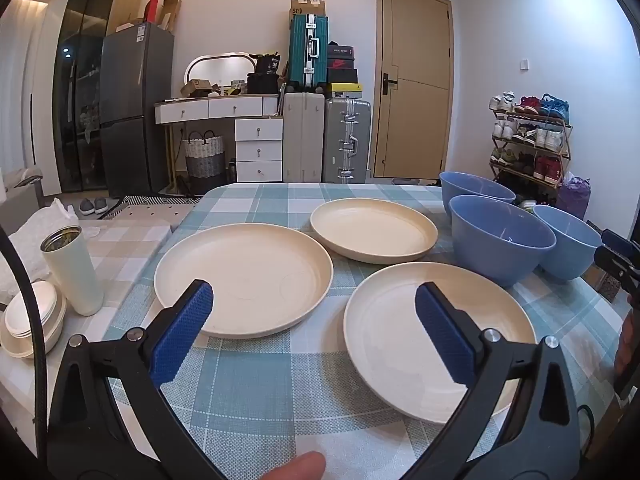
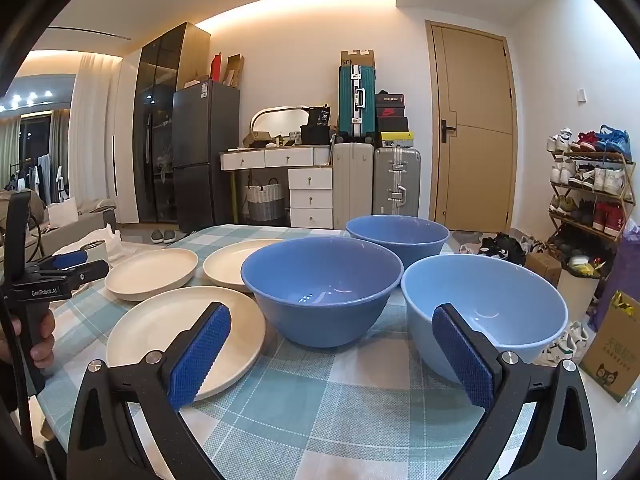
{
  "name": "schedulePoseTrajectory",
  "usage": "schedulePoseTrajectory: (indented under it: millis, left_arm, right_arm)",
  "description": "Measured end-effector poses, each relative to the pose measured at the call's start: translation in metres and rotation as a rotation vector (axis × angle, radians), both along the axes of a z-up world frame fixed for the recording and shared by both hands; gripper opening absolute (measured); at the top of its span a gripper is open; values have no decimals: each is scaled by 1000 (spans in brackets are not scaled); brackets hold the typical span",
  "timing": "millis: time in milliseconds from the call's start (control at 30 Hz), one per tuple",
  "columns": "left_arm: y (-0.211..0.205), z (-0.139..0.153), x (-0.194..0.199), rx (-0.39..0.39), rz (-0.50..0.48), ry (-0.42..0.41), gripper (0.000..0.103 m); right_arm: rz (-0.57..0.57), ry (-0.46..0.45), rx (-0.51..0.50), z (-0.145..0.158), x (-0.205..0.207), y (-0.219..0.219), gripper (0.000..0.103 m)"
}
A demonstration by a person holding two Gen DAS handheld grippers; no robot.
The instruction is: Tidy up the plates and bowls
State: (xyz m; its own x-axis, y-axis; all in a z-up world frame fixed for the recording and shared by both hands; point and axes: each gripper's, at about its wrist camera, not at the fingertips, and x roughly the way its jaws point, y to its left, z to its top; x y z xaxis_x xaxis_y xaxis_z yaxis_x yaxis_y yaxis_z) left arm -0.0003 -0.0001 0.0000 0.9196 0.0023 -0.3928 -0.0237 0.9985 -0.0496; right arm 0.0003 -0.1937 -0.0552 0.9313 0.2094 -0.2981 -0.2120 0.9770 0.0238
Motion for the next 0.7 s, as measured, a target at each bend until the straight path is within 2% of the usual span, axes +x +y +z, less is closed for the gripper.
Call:
schedulePoseTrajectory:
  millis: [700]
  left_arm:
    - [0,0,0,1,1,3,101]
  right_arm:
    - [0,7,-6,0,0,0,103]
